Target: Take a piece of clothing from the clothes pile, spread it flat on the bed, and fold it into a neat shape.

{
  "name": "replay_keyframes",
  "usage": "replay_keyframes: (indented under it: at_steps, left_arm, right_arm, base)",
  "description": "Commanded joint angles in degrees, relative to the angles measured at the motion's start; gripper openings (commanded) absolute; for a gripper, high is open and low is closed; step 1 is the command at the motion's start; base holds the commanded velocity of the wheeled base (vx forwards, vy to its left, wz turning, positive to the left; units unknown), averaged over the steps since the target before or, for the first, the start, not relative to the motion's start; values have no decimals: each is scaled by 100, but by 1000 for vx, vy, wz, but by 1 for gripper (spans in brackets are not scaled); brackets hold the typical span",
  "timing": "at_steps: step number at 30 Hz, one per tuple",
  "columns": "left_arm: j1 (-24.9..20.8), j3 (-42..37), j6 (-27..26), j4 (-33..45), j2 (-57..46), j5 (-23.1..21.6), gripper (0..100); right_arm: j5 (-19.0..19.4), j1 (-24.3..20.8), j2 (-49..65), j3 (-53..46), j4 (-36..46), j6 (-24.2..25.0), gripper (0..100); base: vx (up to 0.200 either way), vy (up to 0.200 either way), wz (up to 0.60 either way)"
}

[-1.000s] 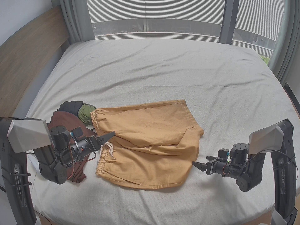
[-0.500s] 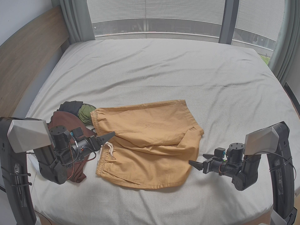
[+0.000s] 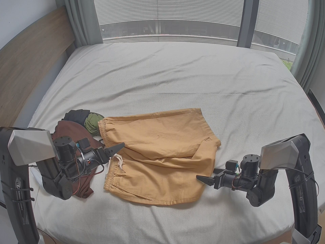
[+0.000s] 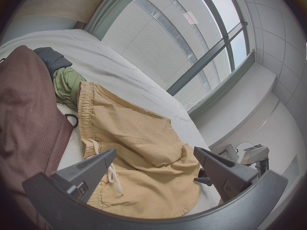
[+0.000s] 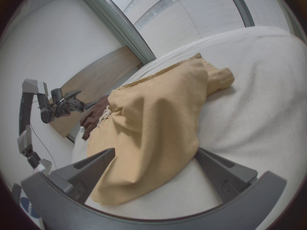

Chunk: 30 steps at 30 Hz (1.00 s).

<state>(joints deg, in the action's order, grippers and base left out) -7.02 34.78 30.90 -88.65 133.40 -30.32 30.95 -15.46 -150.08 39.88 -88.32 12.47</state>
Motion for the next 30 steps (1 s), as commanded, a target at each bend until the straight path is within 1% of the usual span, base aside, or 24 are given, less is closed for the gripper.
replay_keyframes:
  at_steps: [1, 5, 8, 12, 14, 16, 20, 27, 30]
  left_arm:
    - [-1, 2, 3, -3, 2, 0, 100]
    - [-1, -6, 3, -3, 2, 0, 100]
    - [-1, -6, 3, -3, 2, 0, 100]
    - [-1, -6, 3, -3, 10, 0, 100]
    - [-1, -6, 3, -3, 10, 0, 100]
    - [-10, -6, 3, -3, 10, 0, 100]
    - [-36, -6, 3, -3, 10, 0, 100]
    - [-62, -6, 3, -3, 10, 0, 100]
    - [-62, -6, 3, -3, 10, 0, 100]
  right_arm:
    - [192, -124, 31, -6, -19, 265, 100]
    - [315, -142, 58, -32, -19, 361, 100]
    - [333, -212, 216, -173, -27, 361, 100]
    - [482, -282, 822, -533, -19, 388, 100]
    - [526, -291, 998, -656, -10, 476, 100]
    - [570, -335, 1429, -973, -10, 704, 100]
    - [587, -335, 1824, -1324, -10, 757, 100]
    - [754, -194, 2299, -1834, -1, 766, 100]
    - [860, -27, 2589, -2063, -1, 757, 100]
  base:
    - [0, 0, 0]
    - [0, 0, 0]
    - [0, 0, 0]
    - [0, 0, 0]
    - [0, 0, 0]
    - [0, 0, 0]
    - [0, 0, 0]
    - [0, 0, 0]
    - [0, 0, 0]
